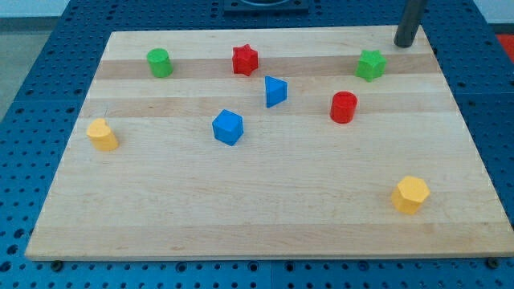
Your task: Push the red star slightly left and down
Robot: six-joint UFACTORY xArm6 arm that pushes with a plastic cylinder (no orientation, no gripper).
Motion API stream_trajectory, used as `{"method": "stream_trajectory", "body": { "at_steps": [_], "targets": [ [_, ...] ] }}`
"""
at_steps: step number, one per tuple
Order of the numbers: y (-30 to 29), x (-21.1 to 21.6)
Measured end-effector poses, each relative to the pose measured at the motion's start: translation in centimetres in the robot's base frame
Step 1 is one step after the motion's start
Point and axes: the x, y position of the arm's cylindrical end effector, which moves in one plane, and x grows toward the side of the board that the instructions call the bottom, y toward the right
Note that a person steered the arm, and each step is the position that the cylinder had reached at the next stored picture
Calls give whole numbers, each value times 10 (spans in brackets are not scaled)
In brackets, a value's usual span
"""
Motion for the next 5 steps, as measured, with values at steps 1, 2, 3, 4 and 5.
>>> {"method": "stream_trajectory", "body": {
  "at_steps": [1,2,3,4,5],
  "targets": [
    [-11,-10],
    [-13,-10],
    [-15,-10],
    [-16,-16],
    [-16,-26]
  ]
}}
